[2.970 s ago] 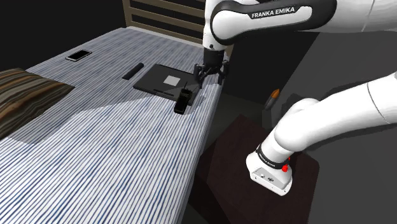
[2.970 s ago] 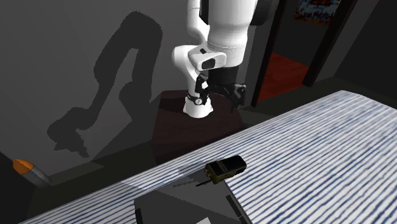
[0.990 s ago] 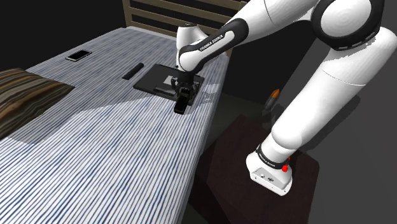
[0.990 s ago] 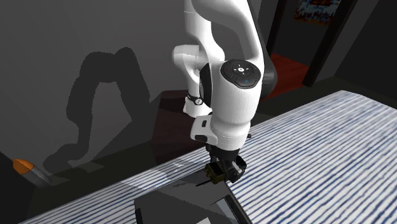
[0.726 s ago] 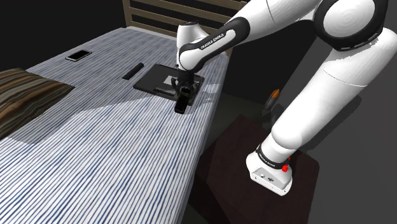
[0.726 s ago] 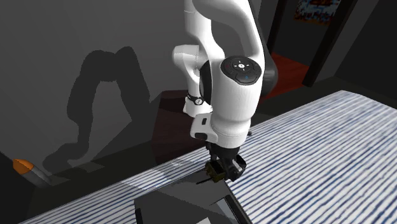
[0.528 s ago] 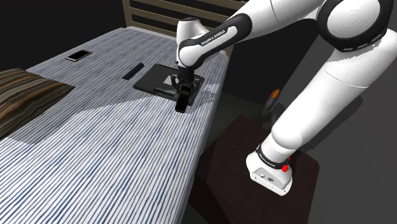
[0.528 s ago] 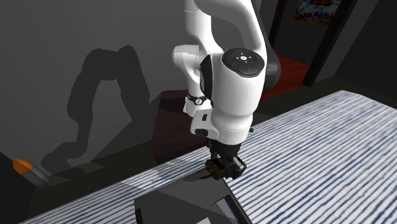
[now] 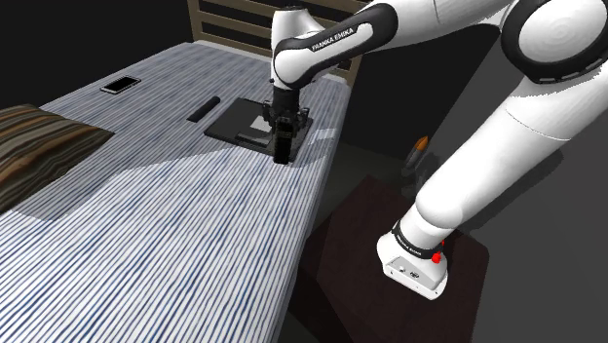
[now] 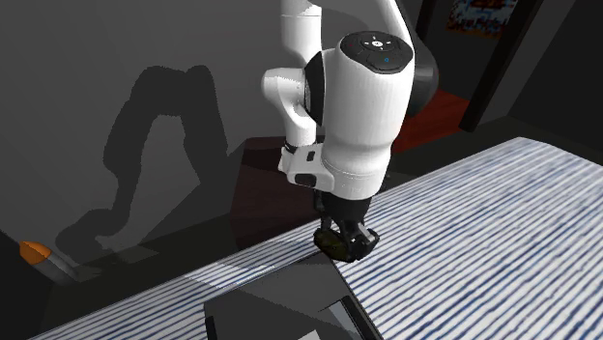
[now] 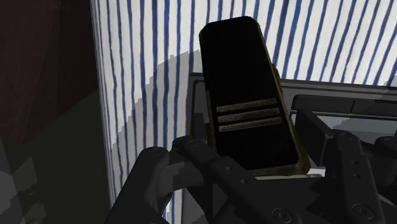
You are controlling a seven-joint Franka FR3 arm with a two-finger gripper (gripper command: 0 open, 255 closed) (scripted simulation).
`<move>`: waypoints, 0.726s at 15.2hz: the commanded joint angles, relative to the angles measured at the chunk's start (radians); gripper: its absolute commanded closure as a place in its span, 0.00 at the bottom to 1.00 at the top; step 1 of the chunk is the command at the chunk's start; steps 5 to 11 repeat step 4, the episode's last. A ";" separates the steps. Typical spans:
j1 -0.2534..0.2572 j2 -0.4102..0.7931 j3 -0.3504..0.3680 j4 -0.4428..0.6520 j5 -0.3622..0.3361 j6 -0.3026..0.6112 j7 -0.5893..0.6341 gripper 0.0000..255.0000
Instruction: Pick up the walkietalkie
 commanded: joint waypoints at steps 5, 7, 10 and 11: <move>0.001 -0.027 -0.001 0.018 0.008 -0.044 -0.005 1.00; 0.001 -0.027 -0.001 0.018 0.008 -0.044 -0.005 1.00; 0.001 -0.027 -0.001 0.018 0.008 -0.044 -0.005 1.00; 0.001 -0.027 -0.001 0.018 0.008 -0.044 -0.005 1.00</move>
